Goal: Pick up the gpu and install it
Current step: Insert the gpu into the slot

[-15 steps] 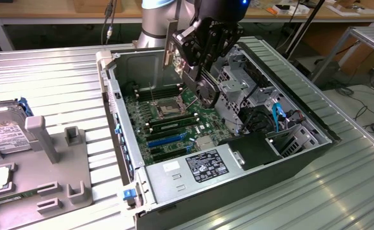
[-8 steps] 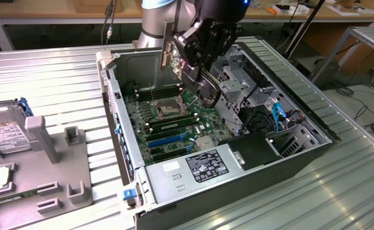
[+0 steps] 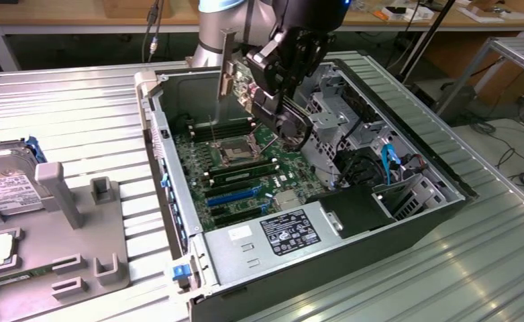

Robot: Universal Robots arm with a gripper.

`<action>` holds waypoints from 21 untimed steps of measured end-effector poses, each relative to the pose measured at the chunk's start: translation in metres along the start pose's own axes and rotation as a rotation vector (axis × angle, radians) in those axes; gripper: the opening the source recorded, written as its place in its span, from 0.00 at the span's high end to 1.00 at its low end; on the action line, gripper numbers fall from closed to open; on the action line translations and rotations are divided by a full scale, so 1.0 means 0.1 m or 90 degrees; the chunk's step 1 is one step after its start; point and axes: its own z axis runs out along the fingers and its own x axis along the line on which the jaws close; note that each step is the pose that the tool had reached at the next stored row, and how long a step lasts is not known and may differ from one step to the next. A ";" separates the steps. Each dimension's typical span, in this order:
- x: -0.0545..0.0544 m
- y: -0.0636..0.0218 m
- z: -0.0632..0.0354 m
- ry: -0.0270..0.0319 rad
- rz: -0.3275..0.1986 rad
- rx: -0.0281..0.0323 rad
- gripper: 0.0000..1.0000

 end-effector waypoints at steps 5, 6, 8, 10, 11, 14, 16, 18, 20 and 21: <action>0.00 0.000 0.000 0.0022 -0.047 -0.0008 0.73; 0.00 0.000 0.000 0.0028 -0.058 -0.0009 0.73; 0.00 0.000 0.000 0.0038 -0.079 -0.0012 0.73; 0.00 0.000 0.000 0.0047 -0.099 -0.0016 0.73; 0.00 0.000 0.000 0.0052 -0.109 -0.0017 0.73; 0.00 0.000 0.000 0.0060 -0.126 -0.0020 0.73; 0.00 0.000 0.000 0.0068 -0.143 -0.0023 0.73; 0.00 0.000 0.000 0.0073 -0.154 -0.0025 0.73; 0.00 0.000 0.000 0.0080 -0.168 -0.0027 0.73; 0.00 0.000 0.000 0.0083 -0.175 -0.0028 0.73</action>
